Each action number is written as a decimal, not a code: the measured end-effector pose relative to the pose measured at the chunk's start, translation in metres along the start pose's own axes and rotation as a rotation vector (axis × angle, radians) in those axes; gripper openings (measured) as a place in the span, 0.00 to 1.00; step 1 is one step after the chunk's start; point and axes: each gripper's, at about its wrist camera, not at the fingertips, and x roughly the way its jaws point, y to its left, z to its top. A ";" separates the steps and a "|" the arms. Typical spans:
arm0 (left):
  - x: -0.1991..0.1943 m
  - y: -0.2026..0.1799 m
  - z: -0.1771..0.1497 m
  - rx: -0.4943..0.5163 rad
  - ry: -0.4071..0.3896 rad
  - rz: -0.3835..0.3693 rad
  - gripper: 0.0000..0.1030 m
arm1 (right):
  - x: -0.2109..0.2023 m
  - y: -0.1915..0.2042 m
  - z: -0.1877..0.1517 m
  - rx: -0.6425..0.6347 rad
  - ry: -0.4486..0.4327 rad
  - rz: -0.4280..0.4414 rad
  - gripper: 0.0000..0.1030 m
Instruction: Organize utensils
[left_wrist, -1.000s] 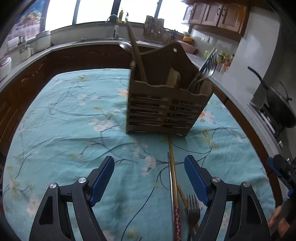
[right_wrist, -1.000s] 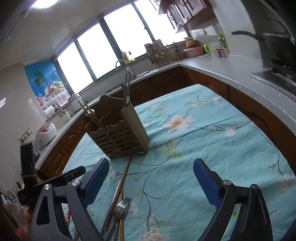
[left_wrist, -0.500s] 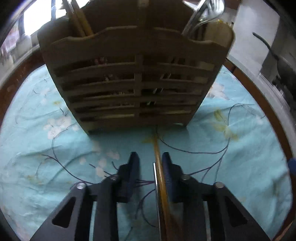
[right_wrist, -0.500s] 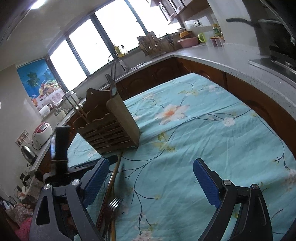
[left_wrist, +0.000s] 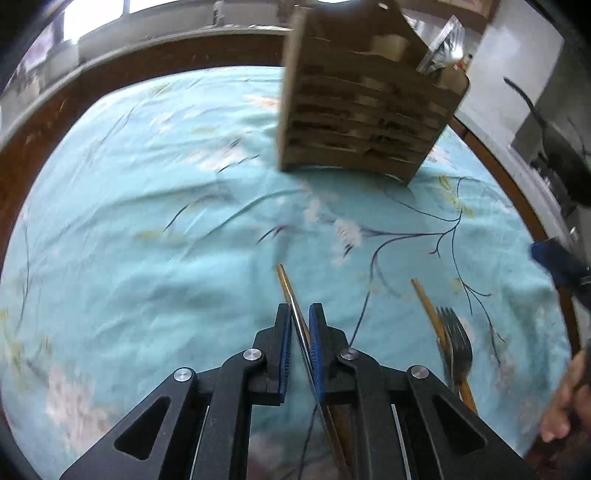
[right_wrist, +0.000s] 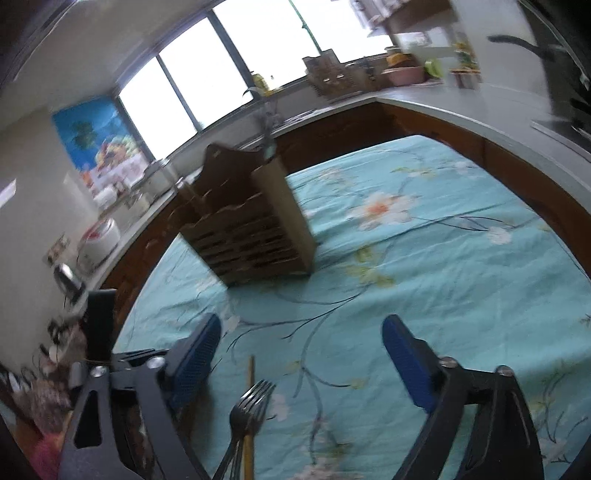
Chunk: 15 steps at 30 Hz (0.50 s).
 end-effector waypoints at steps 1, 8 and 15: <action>-0.003 0.004 -0.001 -0.011 -0.004 -0.004 0.10 | 0.006 0.005 -0.001 -0.013 0.024 0.005 0.72; -0.011 0.016 -0.006 -0.041 -0.013 -0.027 0.18 | 0.047 0.034 -0.014 -0.090 0.178 0.015 0.38; -0.001 0.021 0.007 -0.046 -0.025 -0.015 0.23 | 0.079 0.050 -0.017 -0.169 0.287 -0.015 0.23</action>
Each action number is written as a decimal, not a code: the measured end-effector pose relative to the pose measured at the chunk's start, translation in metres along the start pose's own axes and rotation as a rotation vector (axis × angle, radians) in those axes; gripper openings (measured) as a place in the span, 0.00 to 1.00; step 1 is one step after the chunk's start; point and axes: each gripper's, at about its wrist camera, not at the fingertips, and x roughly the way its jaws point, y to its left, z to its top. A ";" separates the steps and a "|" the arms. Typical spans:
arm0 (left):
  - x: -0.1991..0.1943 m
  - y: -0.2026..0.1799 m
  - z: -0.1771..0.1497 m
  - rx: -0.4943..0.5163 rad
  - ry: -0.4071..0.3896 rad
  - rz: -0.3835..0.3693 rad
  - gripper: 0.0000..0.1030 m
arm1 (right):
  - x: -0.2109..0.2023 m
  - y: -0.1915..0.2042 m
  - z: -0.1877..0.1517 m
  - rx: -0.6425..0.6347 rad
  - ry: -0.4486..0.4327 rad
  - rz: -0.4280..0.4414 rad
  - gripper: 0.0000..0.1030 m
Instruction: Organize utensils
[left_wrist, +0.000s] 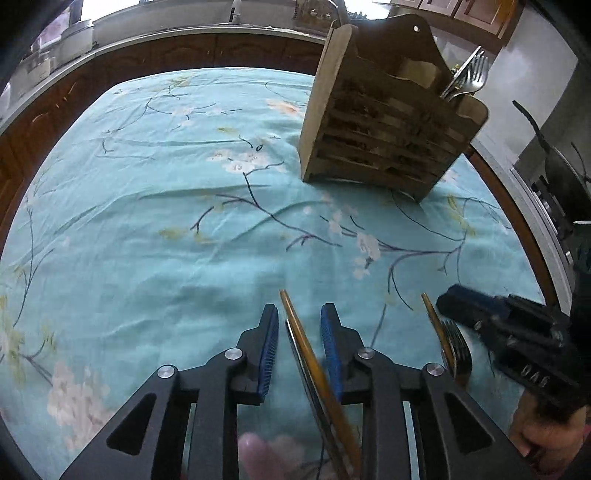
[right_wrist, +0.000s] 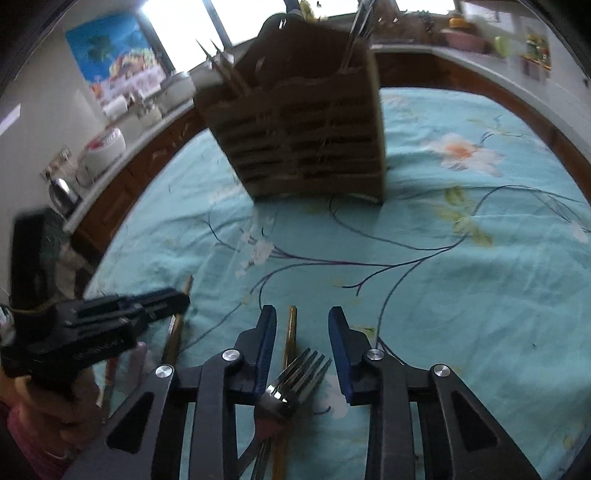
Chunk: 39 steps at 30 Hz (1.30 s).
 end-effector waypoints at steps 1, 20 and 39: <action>0.001 0.000 0.001 0.001 -0.001 0.003 0.23 | 0.005 0.002 0.001 -0.013 0.021 -0.010 0.22; -0.020 -0.005 0.013 0.006 -0.084 -0.037 0.04 | -0.019 -0.004 0.011 0.003 -0.007 0.024 0.04; -0.136 0.004 -0.019 -0.067 -0.307 -0.099 0.03 | -0.108 -0.007 0.043 0.076 -0.283 0.055 0.04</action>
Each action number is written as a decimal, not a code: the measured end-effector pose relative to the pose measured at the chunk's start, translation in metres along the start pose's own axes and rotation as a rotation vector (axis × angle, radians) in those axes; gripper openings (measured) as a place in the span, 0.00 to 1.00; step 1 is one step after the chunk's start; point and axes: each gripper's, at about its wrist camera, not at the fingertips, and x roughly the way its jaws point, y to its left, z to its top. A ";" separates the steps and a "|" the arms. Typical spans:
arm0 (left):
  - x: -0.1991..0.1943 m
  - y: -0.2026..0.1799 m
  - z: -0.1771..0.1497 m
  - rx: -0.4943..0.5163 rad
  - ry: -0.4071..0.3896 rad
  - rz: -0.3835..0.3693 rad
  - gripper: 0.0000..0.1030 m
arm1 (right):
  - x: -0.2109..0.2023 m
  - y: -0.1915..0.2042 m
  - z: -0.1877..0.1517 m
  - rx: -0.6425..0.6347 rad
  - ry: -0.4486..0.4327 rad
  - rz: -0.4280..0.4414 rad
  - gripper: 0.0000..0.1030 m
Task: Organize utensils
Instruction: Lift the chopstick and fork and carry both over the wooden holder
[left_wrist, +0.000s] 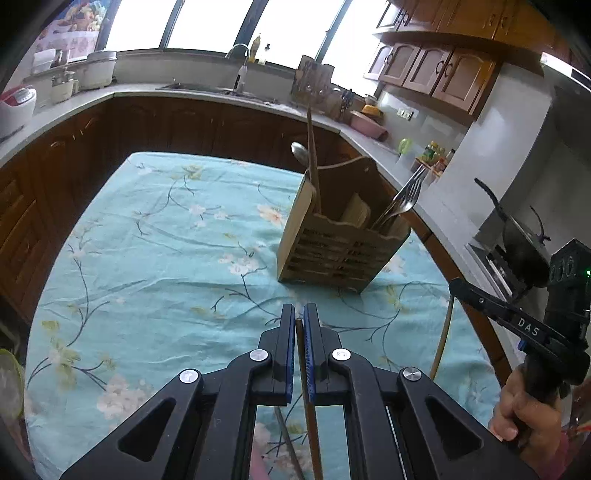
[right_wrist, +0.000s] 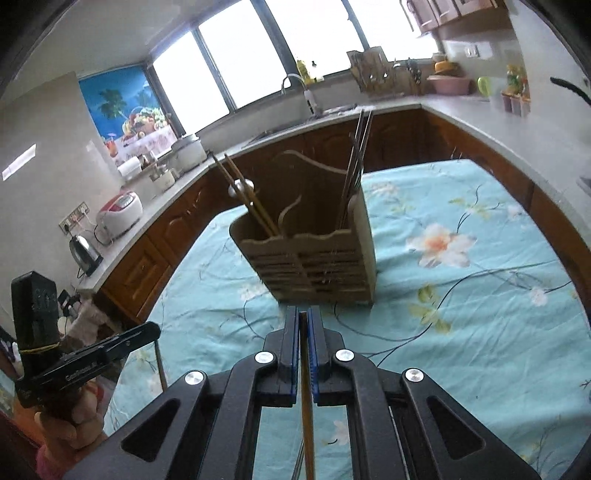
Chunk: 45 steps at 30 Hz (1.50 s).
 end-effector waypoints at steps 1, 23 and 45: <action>-0.004 -0.001 0.000 0.000 -0.005 0.000 0.03 | -0.002 0.000 0.002 0.000 -0.011 0.001 0.04; -0.061 -0.008 0.015 -0.002 -0.160 -0.018 0.03 | -0.061 0.013 0.035 -0.042 -0.208 0.007 0.04; -0.075 -0.002 0.054 -0.030 -0.344 -0.085 0.03 | -0.077 0.013 0.084 -0.049 -0.405 -0.010 0.04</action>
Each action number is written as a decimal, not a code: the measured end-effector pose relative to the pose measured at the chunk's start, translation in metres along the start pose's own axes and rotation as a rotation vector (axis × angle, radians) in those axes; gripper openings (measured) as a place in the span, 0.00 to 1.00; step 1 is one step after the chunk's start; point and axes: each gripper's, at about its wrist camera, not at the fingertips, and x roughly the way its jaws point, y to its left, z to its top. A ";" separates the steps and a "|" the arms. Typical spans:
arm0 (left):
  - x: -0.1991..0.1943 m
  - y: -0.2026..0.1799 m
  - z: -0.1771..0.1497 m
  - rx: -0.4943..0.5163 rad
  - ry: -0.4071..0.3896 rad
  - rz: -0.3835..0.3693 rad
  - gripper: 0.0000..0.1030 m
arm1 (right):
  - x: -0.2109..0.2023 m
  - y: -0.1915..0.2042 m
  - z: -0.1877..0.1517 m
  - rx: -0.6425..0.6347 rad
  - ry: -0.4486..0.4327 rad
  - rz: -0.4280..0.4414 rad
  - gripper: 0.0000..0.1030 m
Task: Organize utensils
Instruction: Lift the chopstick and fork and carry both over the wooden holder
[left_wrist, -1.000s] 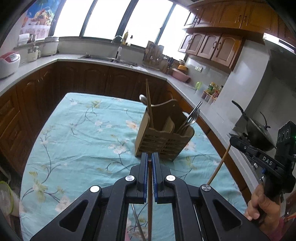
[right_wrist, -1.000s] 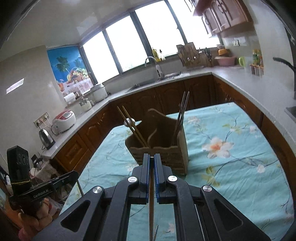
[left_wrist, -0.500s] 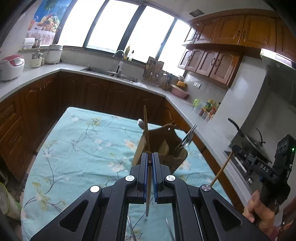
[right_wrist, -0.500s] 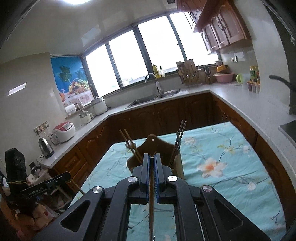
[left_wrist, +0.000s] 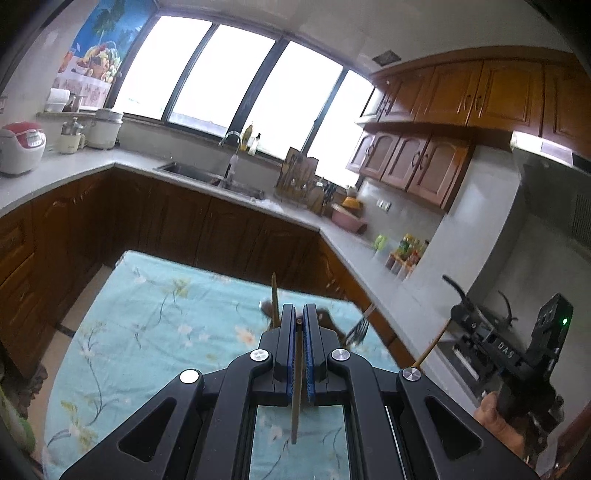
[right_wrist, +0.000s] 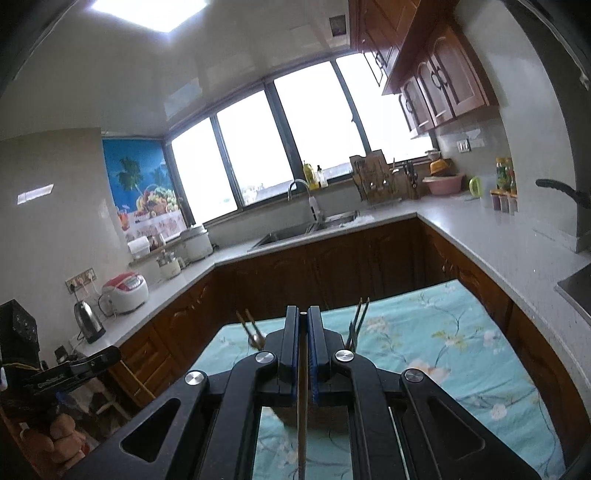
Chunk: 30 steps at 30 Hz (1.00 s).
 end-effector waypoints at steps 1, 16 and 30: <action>0.002 0.001 0.004 0.000 -0.018 -0.003 0.03 | 0.002 0.000 0.003 -0.001 -0.009 -0.001 0.04; 0.082 0.011 0.022 0.005 -0.137 -0.006 0.03 | 0.042 -0.007 0.049 -0.014 -0.143 -0.058 0.04; 0.175 0.032 -0.008 -0.036 -0.047 0.052 0.03 | 0.090 -0.026 0.006 -0.003 -0.068 -0.087 0.04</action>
